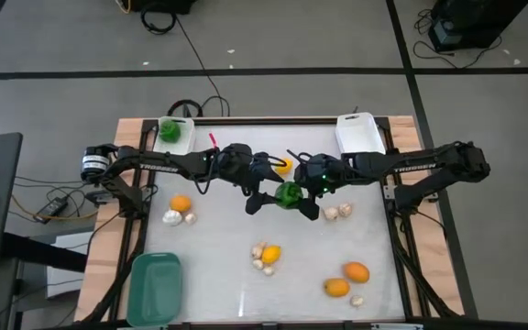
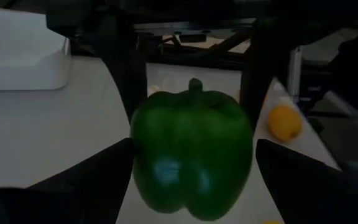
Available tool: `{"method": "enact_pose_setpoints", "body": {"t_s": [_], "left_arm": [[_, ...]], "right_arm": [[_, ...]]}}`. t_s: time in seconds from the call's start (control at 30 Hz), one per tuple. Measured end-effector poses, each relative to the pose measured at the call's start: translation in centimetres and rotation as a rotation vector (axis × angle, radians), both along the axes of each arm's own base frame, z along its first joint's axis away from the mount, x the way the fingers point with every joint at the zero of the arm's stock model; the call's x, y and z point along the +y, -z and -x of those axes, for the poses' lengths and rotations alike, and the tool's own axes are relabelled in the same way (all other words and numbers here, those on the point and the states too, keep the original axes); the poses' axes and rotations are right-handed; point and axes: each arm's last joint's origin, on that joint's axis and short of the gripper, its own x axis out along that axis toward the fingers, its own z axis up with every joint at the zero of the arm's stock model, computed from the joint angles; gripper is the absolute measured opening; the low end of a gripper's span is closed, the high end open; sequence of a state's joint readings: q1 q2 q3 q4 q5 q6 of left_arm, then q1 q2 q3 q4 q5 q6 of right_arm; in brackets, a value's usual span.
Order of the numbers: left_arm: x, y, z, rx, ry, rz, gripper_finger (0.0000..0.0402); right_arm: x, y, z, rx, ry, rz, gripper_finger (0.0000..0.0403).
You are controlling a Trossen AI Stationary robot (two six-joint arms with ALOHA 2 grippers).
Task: Sort produce into baskets
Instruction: Put the green bell pepper into the left white bin
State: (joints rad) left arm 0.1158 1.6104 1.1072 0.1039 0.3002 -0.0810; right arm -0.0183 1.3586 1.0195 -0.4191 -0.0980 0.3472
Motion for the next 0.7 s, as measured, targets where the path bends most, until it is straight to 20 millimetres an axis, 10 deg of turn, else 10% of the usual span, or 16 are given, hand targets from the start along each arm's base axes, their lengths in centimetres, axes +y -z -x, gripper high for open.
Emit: {"method": "enact_pose_setpoints", "body": {"t_s": [0.7], "left_arm": [[-0.5,-0.5,-0.7,-0.008,0.043,0.101,0.0337]], "right_arm": [[0.1,-0.3,-0.4,-0.053,0.045,-0.047,0.0362]]}}
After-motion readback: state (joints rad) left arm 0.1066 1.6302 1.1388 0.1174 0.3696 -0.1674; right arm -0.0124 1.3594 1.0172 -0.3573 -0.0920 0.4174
